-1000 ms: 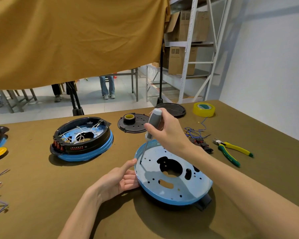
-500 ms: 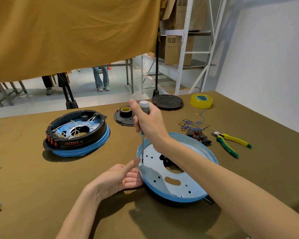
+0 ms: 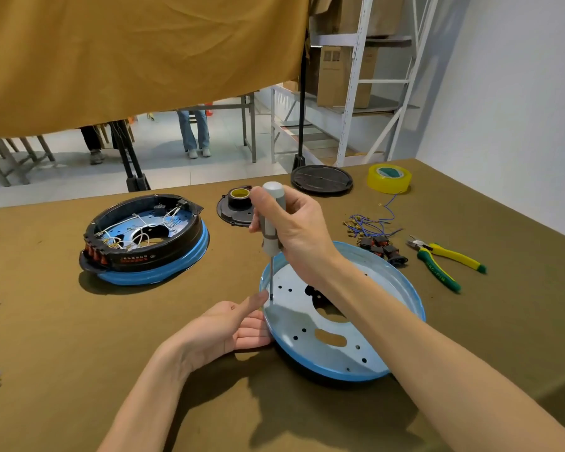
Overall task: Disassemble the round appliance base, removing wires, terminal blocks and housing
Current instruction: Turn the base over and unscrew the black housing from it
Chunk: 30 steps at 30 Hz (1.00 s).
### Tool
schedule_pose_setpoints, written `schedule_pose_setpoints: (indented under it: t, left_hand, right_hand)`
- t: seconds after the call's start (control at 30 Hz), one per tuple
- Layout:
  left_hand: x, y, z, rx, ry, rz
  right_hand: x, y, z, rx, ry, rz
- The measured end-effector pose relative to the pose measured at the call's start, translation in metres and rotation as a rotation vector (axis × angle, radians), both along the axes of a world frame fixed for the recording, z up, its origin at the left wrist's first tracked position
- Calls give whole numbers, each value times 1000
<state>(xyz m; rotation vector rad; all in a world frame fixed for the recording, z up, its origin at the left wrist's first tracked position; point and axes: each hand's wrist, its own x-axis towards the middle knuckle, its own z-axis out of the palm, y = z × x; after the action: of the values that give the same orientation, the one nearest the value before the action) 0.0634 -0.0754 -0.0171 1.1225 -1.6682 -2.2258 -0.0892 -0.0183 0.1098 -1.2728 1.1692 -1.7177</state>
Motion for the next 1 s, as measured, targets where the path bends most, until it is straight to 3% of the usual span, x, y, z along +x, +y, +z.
schedule_pose_setpoints:
  t: [0.2, 0.4, 0.6, 0.77, 0.83, 1.0]
  left_hand:
    - [0, 3, 2, -25, -2, -17]
    - [0, -1, -1, -21, -13, -5]
    - [-1, -2, -2, 17, -23, 15]
    - [-1, -2, 1, 43, -30, 10]
    - [0, -2, 2, 50, -16, 0]
    - [-1, 3, 6, 73, 31, 20]
  right_hand:
    - [7, -3, 0, 48, -91, 115]
    - [7, -5, 0, 100, -305, 164]
    - [10, -4, 2, 62, -49, -12]
    - [-3, 4, 10, -95, 104, -74]
    - [-10, 8, 17, -150, 298, -168]
    - [-25, 14, 39, -129, 1303, -525]
